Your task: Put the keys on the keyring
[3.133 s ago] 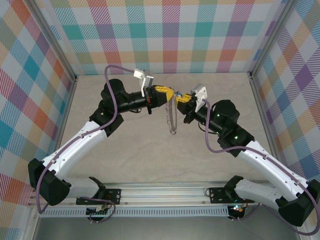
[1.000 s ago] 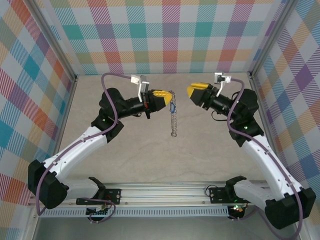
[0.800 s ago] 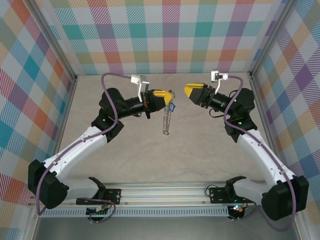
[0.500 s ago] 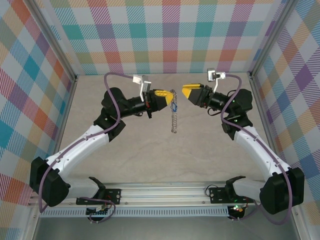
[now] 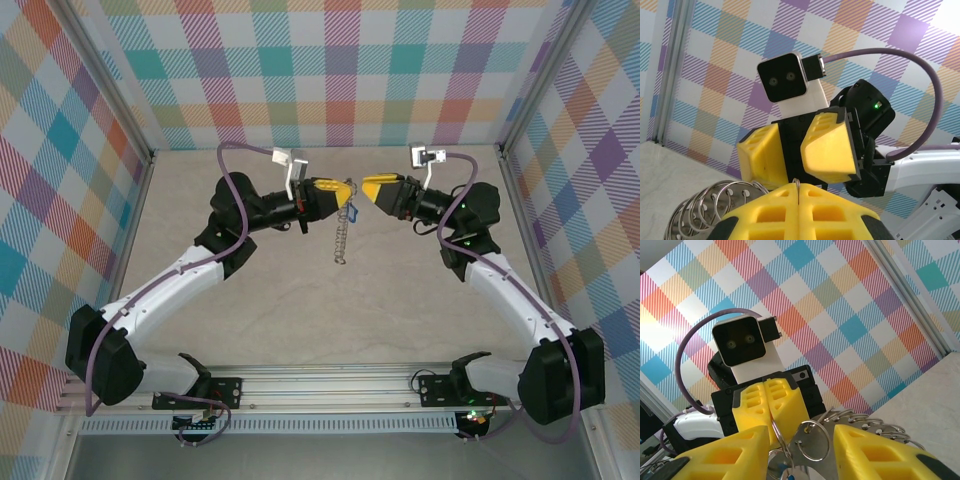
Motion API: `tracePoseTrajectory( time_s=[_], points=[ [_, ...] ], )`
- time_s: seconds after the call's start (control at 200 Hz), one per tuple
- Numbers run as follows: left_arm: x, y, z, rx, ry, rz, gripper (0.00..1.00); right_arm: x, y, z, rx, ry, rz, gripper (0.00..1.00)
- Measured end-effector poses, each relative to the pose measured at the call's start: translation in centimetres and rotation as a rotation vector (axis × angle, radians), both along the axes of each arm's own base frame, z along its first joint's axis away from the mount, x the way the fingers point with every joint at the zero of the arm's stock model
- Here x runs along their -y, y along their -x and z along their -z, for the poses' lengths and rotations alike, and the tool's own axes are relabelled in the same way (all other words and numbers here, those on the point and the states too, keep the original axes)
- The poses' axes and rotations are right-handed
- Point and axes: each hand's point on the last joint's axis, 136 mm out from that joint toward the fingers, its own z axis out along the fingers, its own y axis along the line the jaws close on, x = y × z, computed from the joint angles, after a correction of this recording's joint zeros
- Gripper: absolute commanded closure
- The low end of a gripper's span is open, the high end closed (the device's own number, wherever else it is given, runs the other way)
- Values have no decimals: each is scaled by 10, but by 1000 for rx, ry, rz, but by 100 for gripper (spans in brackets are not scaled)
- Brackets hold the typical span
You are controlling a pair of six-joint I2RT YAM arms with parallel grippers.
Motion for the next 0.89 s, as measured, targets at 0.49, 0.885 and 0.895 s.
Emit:
tracePoseTrajectory(
  time_s=[0.49,0.885,0.895],
  points=[
    [0,0,-1,-6,4,3,100,-8,0,4,-14,-2,-27,66],
    [0,-1,-1,-7,4,0,100,-10,3,3,-7,-5,-37,71],
    [0,-1,-1,-7,4,0,100,-10,3,3,-6,-5,-37,71]
  ],
)
